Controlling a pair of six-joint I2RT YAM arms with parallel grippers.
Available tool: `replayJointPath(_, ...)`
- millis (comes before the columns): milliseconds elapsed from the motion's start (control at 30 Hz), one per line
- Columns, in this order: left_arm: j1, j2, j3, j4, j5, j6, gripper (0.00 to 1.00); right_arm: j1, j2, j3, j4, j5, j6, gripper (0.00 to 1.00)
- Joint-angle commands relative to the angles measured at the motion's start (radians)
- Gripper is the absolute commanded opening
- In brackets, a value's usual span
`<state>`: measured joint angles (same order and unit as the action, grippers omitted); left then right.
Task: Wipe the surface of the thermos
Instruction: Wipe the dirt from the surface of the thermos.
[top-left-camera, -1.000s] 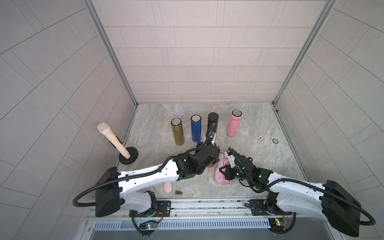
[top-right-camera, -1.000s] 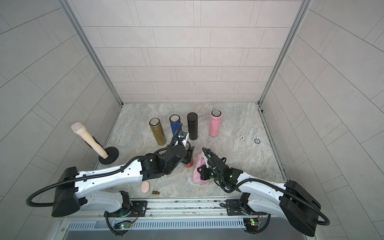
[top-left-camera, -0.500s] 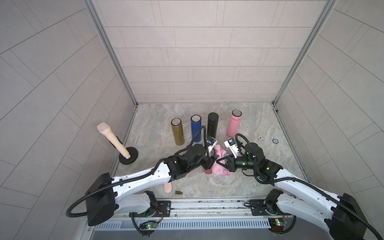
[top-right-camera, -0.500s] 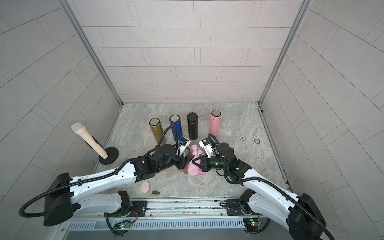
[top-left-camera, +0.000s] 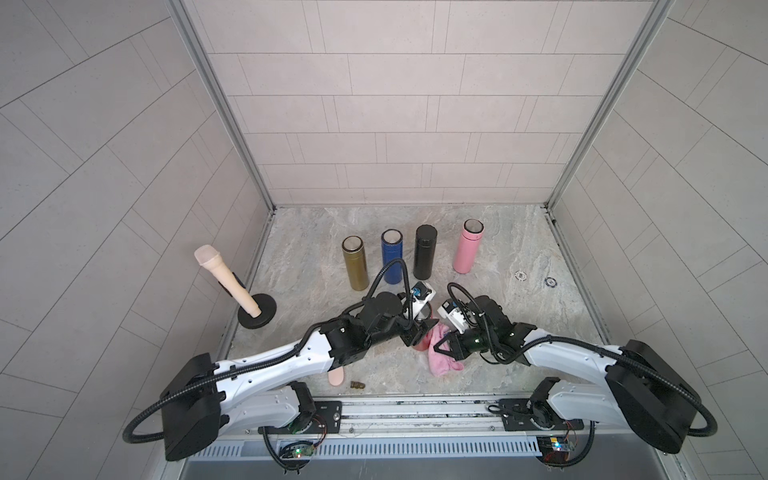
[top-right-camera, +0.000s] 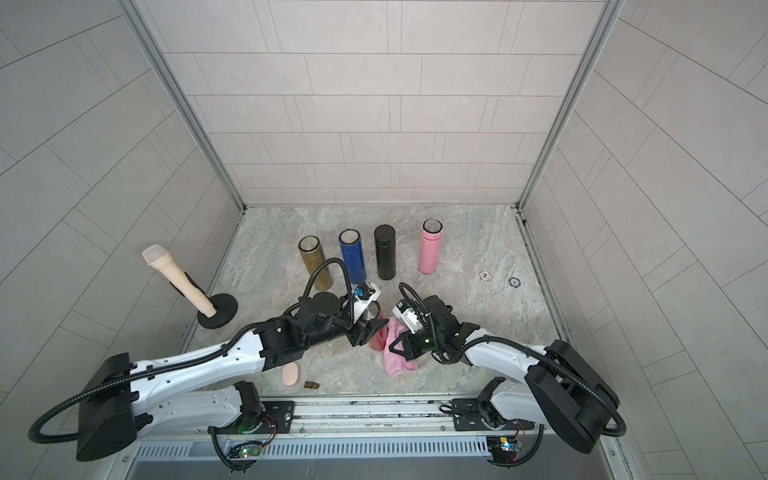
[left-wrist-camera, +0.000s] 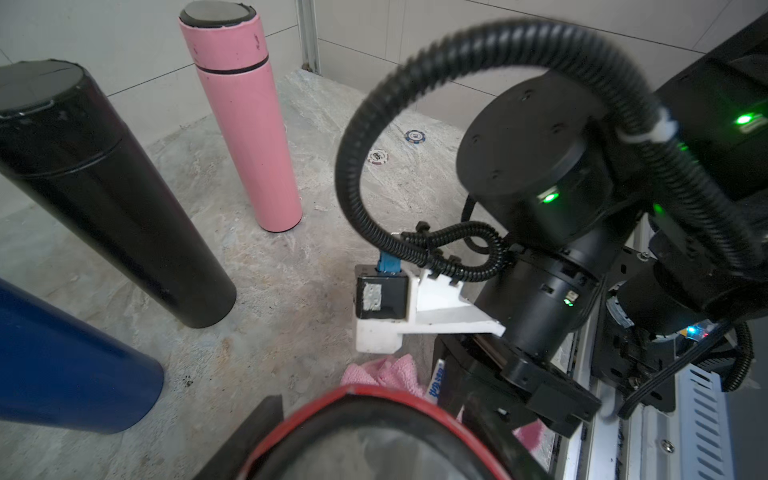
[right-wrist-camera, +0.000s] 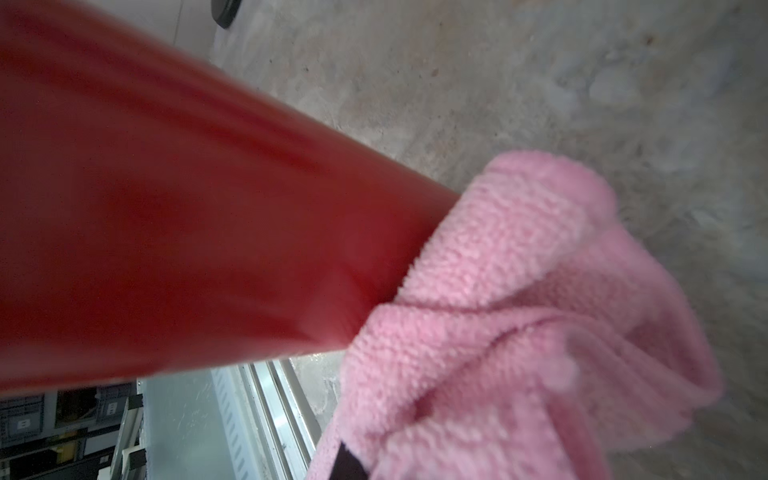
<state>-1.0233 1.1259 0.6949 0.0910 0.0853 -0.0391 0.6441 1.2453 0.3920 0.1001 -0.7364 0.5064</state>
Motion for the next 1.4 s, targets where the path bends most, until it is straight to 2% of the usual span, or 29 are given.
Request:
replayJointPath(0,-0.002,-0.044,0.000,0.046,0.048,0.049,0.00,0.007,0.000,0.048,0.010,-0.003,-0.059,0.00)
replayJointPath(267,0.033,-0.058,-0.026,0.026,0.072,0.047,0.00,0.008,-0.296,0.168,-0.206,0.017,-0.123,0.00)
replayJointPath(433,0.038,-0.060,-0.028,0.025,0.061,0.041,0.00,0.008,-0.388,0.221,-0.265,0.021,-0.139,0.00)
replayJointPath(600,0.038,-0.062,-0.027,0.051,0.022,0.025,0.00,0.017,-0.317,0.177,-0.255,0.052,-0.131,0.00)
replayJointPath(767,0.038,-0.053,-0.044,0.126,-0.107,-0.020,0.00,0.062,-0.215,0.080,-0.194,0.208,-0.091,0.00)
replayJointPath(867,0.035,-0.028,-0.004,0.103,-0.291,-0.186,0.00,0.087,-0.180,0.049,-0.154,0.262,-0.062,0.00)
replayJointPath(967,0.032,0.032,0.132,-0.099,-0.464,-0.361,0.00,0.144,-0.233,0.021,-0.071,0.307,-0.027,0.00)
replayJointPath(1067,0.010,0.074,0.211,-0.185,-0.511,-0.448,0.00,0.201,-0.321,0.025,-0.017,0.350,-0.025,0.00)
replayJointPath(1233,-0.041,0.105,0.276,-0.252,-0.553,-0.585,0.00,0.266,-0.415,0.034,0.123,0.347,-0.028,0.00)
replayJointPath(1367,-0.065,0.152,0.359,-0.332,-0.553,-0.621,0.00,0.281,-0.422,0.045,0.200,0.368,-0.043,0.00)
